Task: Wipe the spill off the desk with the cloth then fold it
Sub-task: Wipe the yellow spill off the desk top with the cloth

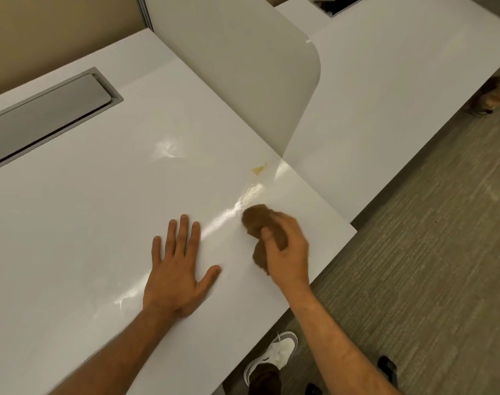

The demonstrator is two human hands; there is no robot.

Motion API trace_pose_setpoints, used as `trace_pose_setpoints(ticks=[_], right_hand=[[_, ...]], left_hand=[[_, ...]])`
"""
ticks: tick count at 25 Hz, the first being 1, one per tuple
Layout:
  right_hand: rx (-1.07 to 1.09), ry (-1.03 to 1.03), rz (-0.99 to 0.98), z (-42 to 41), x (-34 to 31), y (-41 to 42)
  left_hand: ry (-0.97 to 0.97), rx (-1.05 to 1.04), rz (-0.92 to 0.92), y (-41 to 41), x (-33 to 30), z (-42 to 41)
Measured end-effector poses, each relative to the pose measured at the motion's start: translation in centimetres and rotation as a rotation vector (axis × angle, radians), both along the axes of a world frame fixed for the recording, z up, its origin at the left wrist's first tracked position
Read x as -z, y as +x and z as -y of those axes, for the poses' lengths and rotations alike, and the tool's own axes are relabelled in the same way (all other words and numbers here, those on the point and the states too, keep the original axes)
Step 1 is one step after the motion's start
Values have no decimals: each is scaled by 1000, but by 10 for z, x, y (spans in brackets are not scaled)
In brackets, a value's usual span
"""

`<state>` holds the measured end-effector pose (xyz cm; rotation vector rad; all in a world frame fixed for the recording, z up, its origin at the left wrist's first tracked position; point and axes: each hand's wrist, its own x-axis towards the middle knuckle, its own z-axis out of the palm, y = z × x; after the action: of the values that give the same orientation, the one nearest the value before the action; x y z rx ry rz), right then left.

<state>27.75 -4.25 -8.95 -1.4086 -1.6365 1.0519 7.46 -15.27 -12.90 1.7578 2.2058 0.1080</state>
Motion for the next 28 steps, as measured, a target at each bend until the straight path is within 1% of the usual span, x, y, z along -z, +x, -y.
trace_pose_setpoints(ticks=[1,2,3,5,6,8,9,10,14,18,19,21,24,26,28], right_hand=[[117,-65,-109,-11,-9,2],[208,-52,-145,-25,-15,5],[244,-17,-140,-39,-18,6],[211,41,-53,-64,-18,-1],[173,47,57,-73,-11,-7],[67,23,383,-83,6,-20],[25,35,513,-88,15,-27],[-5,60,573,-95,19,-32],[-93,121,594,-127,23,-55],[-129,178,627,-131,27,-59],[-177,189,615,-128,27,-57],[-347,225,574,-117,26,-60],[-599,287,475,-76,23,-69],[-701,360,440,-45,24,-63],[-748,399,441,-14,25,-44]], left_hand=[[6,1,2,0,0,0],[9,-1,6,0,1,-1],[10,-3,12,-1,1,-1],[11,1,14,-1,1,1],[11,1,13,-1,1,1],[11,-5,15,-1,1,1],[7,-4,16,-1,1,0],[-1,-1,14,-1,1,0],[-38,-7,20,-2,1,0],[-44,-2,9,-2,0,-1],[-39,-3,9,-2,1,-1],[-26,-4,22,-2,2,-1],[2,-6,41,-2,3,0],[19,-7,89,-5,1,0],[43,-10,156,-6,0,1]])
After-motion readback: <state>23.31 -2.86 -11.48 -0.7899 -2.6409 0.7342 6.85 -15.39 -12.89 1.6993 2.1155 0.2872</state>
